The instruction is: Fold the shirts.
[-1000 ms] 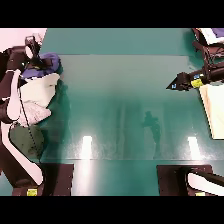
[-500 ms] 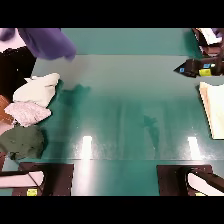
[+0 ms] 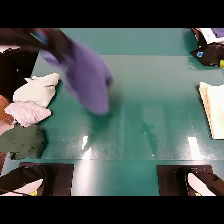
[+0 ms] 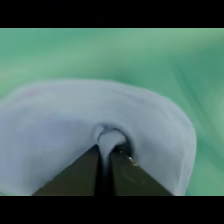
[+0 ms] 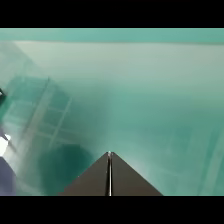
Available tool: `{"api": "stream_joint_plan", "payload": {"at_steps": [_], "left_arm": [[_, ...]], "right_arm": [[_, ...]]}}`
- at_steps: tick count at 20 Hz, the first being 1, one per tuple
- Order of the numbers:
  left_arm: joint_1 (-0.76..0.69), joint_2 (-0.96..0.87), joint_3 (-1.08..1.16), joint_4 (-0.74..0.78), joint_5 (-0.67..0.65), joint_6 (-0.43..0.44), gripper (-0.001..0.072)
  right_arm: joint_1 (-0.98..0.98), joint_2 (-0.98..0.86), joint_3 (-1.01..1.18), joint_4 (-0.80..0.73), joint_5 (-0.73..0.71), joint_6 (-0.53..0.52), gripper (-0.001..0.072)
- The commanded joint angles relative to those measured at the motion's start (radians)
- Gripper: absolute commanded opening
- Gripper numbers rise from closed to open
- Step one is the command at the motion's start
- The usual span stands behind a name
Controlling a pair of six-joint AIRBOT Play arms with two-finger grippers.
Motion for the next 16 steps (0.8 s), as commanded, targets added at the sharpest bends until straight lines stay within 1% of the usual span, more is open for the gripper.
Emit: {"api": "stream_joint_plan", "payload": {"at_steps": [1, 2, 3, 4, 5, 7, 9, 11, 13, 16], "left_arm": [[-0.187, 0.005, -0.306, -0.088, 0.091, -0.056, 0.0026], [-0.213, 0.004, -0.39, -0.129, 0.162, -0.055, 0.0028], [-0.225, 0.004, -0.46, -0.158, 0.226, -0.055, 0.0119], [-0.224, 0.004, -0.504, -0.162, 0.268, -0.061, 0.0378], [-0.21, 0.004, -0.519, -0.134, 0.275, -0.063, 0.0508], [-0.137, 0.006, -0.507, -0.099, 0.259, -0.063, 0.0501], [-0.026, 0.006, -0.505, -0.103, 0.241, -0.063, 0.05], [0.079, 0.005, -0.527, -0.164, 0.205, -0.062, 0.05], [0.15, 0.005, -0.597, -0.219, 0.192, -0.044, 0.05], [0.194, 0.005, -0.762, -0.314, 0.216, -0.019, 0.05]], "right_arm": [[-0.001, 0.042, 0.0, -0.001, 0.003, 0.0, 0.0019], [-0.001, 0.048, 0.0, -0.001, 0.011, 0.0, 0.0019], [-0.001, 0.05, 0.0, 0.0, 0.024, 0.0, 0.0019], [-0.001, 0.05, 0.0, -0.001, 0.044, 0.0, 0.0019], [-0.001, 0.05, 0.0, -0.001, 0.071, 0.0, 0.0019], [-0.001, 0.048, 0.0, -0.001, 0.106, 0.0, 0.0019], [-0.001, 0.048, 0.0, -0.001, 0.122, 0.0, 0.0019], [-0.001, 0.048, 0.0, -0.001, 0.128, 0.0, 0.0019], [-0.001, 0.047, 0.0, -0.001, 0.128, 0.0, 0.0019], [-0.001, 0.047, 0.0, -0.001, 0.128, 0.0, 0.0019]]}}
